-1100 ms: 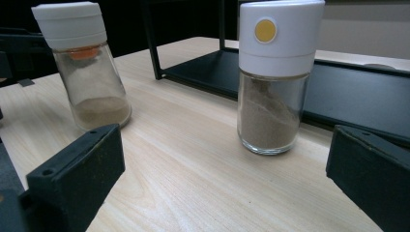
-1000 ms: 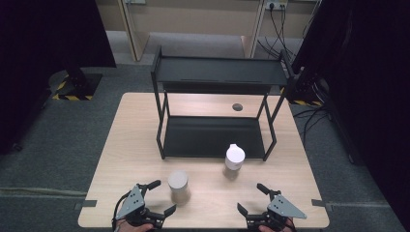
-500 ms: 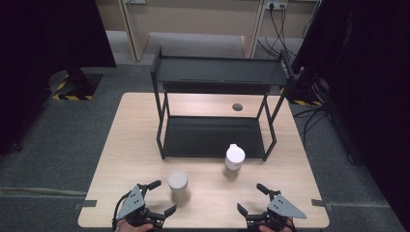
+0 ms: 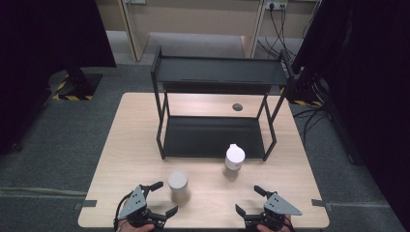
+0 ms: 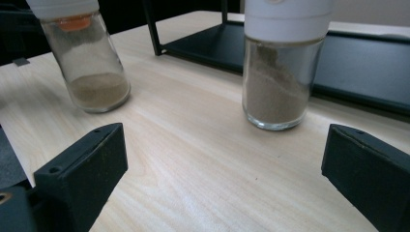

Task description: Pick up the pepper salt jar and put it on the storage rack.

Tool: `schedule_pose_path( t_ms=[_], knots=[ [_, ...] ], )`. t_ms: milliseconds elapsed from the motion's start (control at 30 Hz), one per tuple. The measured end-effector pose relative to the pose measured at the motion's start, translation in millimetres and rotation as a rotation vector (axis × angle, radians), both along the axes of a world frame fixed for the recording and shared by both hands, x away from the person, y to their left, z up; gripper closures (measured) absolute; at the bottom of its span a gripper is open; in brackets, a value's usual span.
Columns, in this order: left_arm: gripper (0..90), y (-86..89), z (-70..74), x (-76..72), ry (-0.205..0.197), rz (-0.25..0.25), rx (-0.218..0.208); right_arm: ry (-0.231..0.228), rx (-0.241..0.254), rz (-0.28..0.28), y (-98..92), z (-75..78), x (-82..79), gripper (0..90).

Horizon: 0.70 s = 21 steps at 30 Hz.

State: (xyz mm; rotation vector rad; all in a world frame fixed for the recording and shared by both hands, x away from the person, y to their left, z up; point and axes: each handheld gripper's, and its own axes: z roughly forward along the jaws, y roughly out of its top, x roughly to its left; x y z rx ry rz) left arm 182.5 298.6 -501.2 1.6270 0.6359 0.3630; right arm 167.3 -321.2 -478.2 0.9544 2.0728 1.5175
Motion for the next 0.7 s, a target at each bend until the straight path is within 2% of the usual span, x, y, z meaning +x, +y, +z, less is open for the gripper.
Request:
schedule_pose_path(
  t_ms=[200,700],
  knots=[
    [1.8,-0.1,1.2,1.3,0.010,-0.002,0.011,-0.002,-0.015,0.017,1.5,1.2,0.7,2.6],
    [1.9,-1.2,1.6,-0.3,-0.003,0.004,0.014,-0.018,0.000,0.011,-0.1,-0.2,-1.0,2.6]
  ],
)
